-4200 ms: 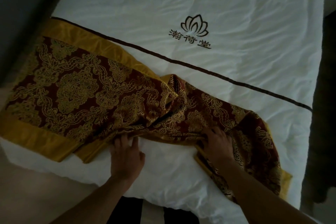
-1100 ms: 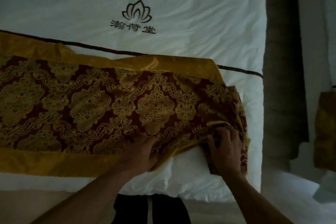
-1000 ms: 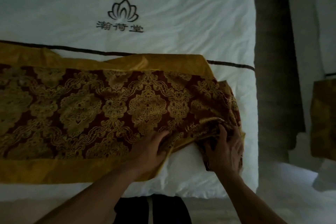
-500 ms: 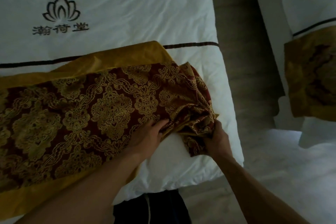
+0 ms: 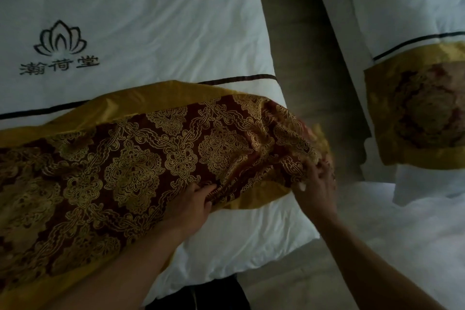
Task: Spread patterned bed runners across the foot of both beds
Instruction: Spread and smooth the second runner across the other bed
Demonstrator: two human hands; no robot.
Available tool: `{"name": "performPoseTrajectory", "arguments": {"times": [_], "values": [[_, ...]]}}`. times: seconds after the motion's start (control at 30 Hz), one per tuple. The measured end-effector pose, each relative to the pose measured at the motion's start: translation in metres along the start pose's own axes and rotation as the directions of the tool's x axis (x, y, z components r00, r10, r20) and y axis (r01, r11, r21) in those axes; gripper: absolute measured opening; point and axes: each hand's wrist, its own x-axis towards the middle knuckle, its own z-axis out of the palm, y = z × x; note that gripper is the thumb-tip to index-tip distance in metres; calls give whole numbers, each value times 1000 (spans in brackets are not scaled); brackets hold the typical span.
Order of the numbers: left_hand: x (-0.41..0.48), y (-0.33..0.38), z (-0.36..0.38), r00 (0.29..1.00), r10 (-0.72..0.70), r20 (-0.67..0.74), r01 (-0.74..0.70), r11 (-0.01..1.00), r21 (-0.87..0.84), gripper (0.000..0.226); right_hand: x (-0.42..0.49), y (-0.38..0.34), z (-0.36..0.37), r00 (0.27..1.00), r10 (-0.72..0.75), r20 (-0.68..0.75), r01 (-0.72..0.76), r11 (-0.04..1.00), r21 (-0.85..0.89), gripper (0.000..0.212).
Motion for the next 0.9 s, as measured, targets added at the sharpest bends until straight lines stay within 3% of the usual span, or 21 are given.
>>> {"name": "performPoseTrajectory", "arguments": {"times": [0.07,0.17,0.27,0.37,0.47,0.53,0.63,0.8,0.9], "values": [[0,-1,2,1000,5,-4,-5,1000,-2,52,-9,-17,19,1000,0,6,-1,996,86,91],[0,-6,4,1000,24,-9,-24,1000,1,54,-24,-43,40,993,14,-116,4,988,155,100],[0,-8,5,999,26,-24,-26,1000,-8,53,-35,-57,48,945,259,-198,-180,921,346,111],[-2,-8,6,999,24,-26,-24,1000,-5,51,-40,-57,57,844,536,-22,-468,756,458,102],[-2,-7,6,1000,25,-18,-24,1000,16,50,-52,-55,70,886,442,144,-435,679,591,89],[-2,-4,5,1000,26,-17,-26,999,26,49,-54,-56,74,880,425,211,-439,559,703,87],[-3,0,3,999,25,-21,-24,999,25,49,-47,-62,75,853,483,198,-423,418,804,74],[-11,7,-4,997,51,-49,-48,997,62,56,-41,-53,58,853,521,-25,-339,590,733,54],[-16,13,-6,997,75,-25,-72,993,93,56,-52,-21,56,877,479,-29,-346,674,653,47]]}}
